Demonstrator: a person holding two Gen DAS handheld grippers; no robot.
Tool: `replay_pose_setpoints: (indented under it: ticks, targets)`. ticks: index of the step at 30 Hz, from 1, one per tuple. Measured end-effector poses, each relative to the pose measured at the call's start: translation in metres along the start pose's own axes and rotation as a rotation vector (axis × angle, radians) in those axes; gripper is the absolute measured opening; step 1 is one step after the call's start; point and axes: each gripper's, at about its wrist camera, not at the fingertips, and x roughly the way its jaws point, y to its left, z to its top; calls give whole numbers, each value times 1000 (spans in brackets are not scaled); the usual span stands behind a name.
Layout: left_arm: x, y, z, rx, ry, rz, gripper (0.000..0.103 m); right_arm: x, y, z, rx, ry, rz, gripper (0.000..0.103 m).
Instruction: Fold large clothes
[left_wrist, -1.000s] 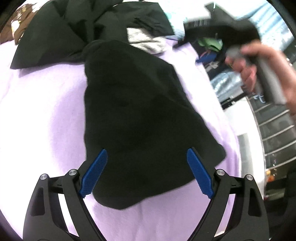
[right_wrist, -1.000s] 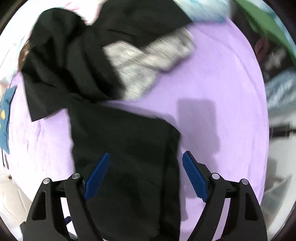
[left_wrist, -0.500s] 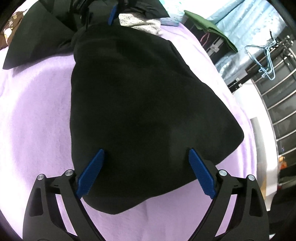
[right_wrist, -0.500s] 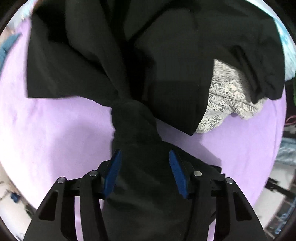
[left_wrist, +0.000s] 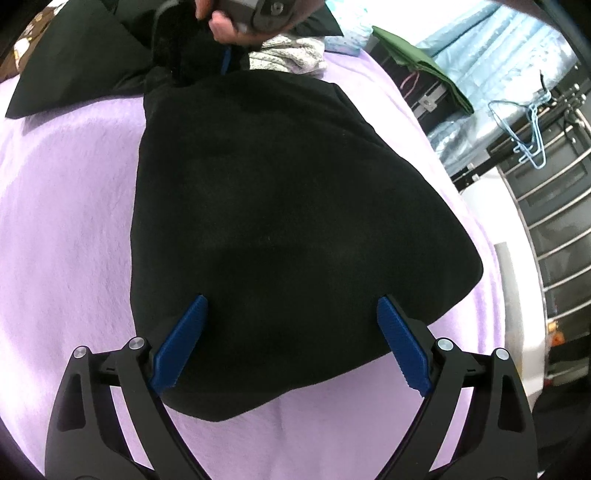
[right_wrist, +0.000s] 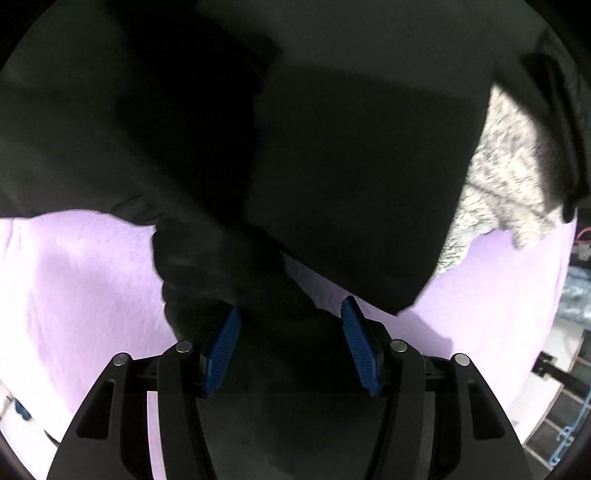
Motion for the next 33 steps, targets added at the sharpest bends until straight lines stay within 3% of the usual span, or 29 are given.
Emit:
replay_pose_setpoints:
  ticks: [4, 8, 10, 15, 19, 22, 26, 33]
  targets:
    - [0, -1, -2, -5, -5, 3, 88, 11, -9, -1, 44, -8, 35, 56]
    - [1, -2, -1, 13, -5, -7, 89, 13, -13, -9, 56, -37, 19, 73]
    - [-3, 4, 5, 31, 11, -55, 93, 7, -14, -15, 58, -57, 31, 73]
    - [-22, 46, 28, -109, 45, -175, 94, -40, -12, -43, -3, -153, 97, 64]
    - [-37, 87, 48, -197, 18, -199, 95, -76, -30, -76, -9, -217, 156, 65]
    - [-35, 118, 58, -278, 27, -283, 96, -91, -49, -101, -3, -257, 167, 65]
    - [-23, 130, 69, -231, 61, -251, 96, -86, -92, -122, 45, -245, 171, 65]
    - [-10, 134, 70, -138, 116, -206, 96, -67, -126, -152, 108, -235, 188, 66]
